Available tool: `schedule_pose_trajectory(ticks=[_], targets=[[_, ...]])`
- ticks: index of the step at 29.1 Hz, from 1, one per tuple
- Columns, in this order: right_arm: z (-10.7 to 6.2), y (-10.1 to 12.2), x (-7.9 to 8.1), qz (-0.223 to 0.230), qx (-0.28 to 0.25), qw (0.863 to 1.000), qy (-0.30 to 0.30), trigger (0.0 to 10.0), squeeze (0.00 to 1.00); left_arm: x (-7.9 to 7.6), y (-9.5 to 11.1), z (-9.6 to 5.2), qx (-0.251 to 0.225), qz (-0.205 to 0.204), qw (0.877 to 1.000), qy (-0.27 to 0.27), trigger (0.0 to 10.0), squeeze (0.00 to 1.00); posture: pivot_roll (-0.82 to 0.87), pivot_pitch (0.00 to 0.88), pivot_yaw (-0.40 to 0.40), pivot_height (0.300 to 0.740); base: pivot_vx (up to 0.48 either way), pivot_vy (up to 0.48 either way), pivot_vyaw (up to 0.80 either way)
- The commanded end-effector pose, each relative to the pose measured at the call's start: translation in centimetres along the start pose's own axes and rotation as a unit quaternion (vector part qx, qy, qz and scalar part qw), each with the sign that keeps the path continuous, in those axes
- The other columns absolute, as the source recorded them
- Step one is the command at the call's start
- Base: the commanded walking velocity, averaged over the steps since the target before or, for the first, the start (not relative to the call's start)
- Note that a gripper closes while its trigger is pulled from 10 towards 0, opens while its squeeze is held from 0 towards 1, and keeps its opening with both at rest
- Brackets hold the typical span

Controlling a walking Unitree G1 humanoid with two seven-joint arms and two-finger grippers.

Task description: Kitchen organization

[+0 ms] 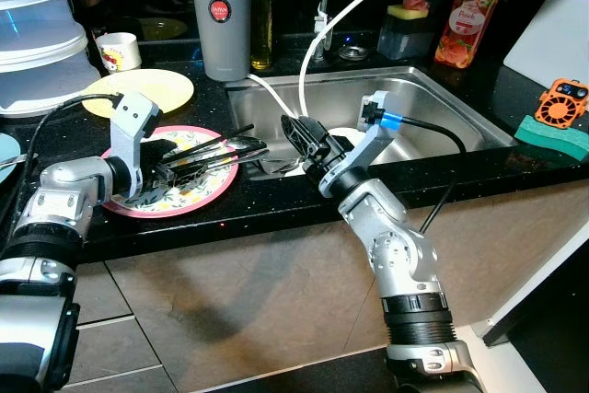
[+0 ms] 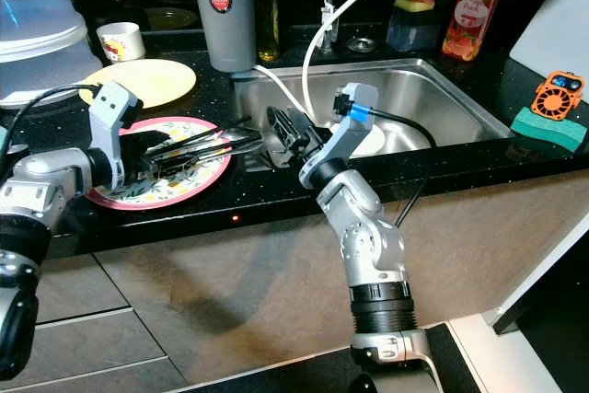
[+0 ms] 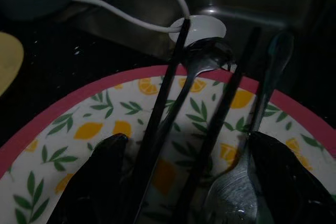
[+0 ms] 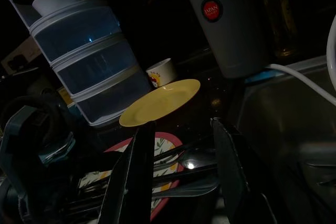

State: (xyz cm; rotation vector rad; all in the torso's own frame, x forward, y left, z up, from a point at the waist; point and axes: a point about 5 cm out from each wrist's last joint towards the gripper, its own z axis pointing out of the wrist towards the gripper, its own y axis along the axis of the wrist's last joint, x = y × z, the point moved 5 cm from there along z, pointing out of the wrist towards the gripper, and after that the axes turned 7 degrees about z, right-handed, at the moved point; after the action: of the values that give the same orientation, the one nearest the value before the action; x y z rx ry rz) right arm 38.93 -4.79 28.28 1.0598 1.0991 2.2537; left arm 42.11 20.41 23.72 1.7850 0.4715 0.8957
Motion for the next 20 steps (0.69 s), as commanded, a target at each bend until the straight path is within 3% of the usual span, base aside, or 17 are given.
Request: schedule_pose_trajectory(ticks=[1,2,20], targets=[[-0.2,-0.1,0.3,0.004,0.003,1.000,0.004,10.0,0.00,0.1,-0.7,-0.1,0.027,0.013,1.000,-0.005,2.6,0.00,0.06,0.080,0.019,0.740,0.000,0.000,0.00],[-0.2,-0.1,0.3,0.003,0.004,1.000,0.004,10.0,0.00,0.3,-0.9,-0.2,0.037,0.017,0.999,0.002,0.0,0.00,0.06,0.080,0.019,0.740,0.000,0.000,0.00],[-0.1,-0.2,0.1,0.005,0.009,1.000,0.000,10.0,0.00,1.7,-1.9,-1.2,0.068,0.037,0.997,0.027,0.0,0.00,0.07,0.088,0.022,0.740,0.000,0.000,0.00]])
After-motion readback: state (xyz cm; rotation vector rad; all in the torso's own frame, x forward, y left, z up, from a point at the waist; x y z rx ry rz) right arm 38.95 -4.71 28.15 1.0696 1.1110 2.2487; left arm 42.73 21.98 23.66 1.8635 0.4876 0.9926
